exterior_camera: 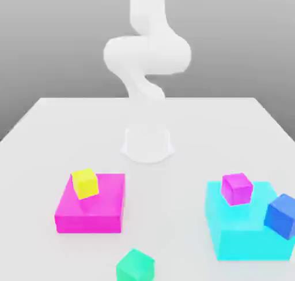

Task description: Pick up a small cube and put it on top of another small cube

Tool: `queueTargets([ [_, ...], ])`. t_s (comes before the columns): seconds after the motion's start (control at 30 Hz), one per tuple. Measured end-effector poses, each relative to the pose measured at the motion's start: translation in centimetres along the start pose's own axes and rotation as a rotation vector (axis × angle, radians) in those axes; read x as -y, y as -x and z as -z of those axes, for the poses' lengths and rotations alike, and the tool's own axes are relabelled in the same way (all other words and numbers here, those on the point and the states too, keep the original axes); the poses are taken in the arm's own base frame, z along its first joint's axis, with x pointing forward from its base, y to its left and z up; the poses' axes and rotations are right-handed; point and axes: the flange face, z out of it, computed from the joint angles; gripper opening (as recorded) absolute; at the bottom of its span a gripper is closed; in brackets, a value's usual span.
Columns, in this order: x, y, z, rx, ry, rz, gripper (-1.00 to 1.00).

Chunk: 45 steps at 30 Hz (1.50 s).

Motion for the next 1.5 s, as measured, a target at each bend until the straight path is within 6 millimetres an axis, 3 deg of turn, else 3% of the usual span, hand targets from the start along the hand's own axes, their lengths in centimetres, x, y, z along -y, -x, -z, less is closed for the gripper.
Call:
queueTargets([
  [0.27, -2.0, 1.3, -15.4, 0.195, 0.108, 0.261, 0.00],
  [0.57, -7.6, 6.7, -30.6, 0.434, 0.185, 0.543, 0.00],
  [0.77, -13.2, 12.1, -38.8, 0.607, 0.211, 0.725, 0.00],
  [0.87, -16.4, 15.2, -42.1, 0.695, 0.216, 0.813, 0.00],
  [1.03, -19.7, 18.8, -47.1, 0.722, 0.216, 0.838, 0.00],
  [1.07, -20.1, 19.2, -47.7, 0.723, 0.215, 0.839, -1.00],
  [1.3, -20.1, 19.2, -47.6, 0.725, 0.216, 0.839, -1.00],
  [1.43, -18.0, 16.9, -44.3, 0.725, 0.216, 0.839, -1.00],
  [1.5, -15.9, 17.1, -42.3, 0.729, 0.206, 0.853, -1.00],
])
